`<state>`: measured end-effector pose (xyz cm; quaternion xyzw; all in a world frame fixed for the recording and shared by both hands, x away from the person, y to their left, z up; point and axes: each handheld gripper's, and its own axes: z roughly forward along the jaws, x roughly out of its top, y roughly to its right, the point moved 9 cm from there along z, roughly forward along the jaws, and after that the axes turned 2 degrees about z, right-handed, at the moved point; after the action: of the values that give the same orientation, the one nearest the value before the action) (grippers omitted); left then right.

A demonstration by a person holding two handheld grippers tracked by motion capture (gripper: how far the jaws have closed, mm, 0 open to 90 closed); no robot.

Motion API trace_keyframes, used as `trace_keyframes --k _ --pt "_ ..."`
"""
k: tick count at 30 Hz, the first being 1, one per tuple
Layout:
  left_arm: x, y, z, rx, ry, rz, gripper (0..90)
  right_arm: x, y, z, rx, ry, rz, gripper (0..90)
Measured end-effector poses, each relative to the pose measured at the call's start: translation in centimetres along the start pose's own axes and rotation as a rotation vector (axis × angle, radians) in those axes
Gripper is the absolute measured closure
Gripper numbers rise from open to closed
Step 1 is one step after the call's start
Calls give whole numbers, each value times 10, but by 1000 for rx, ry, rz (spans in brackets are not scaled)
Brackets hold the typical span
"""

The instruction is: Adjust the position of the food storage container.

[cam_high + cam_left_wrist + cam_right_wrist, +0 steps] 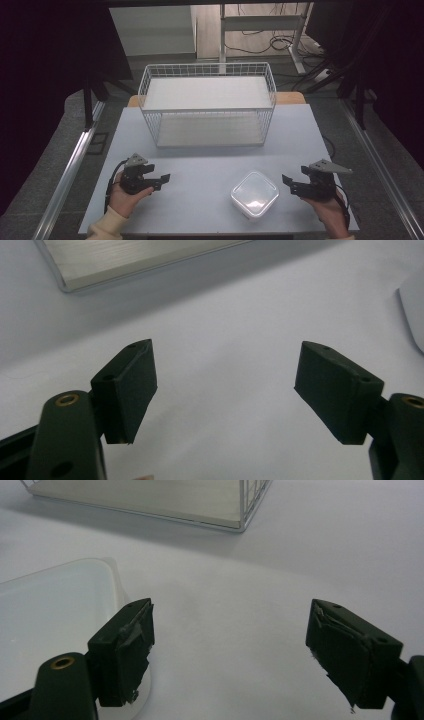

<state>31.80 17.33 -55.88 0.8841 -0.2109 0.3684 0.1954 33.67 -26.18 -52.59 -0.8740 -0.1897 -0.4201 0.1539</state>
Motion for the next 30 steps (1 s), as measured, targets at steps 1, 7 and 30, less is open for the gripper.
trace_keyframes --k 1,7,30 --pt "0 0 0 0 0 0 244 0 0 0 0 0 0 195" --pt "2 0 -3 -8 6 -6 246 1 0 -2 -2 -8 8 200" --pt "2 3 -3 -21 -3 -1 242 2 3 -6 -10 -7 12 232"
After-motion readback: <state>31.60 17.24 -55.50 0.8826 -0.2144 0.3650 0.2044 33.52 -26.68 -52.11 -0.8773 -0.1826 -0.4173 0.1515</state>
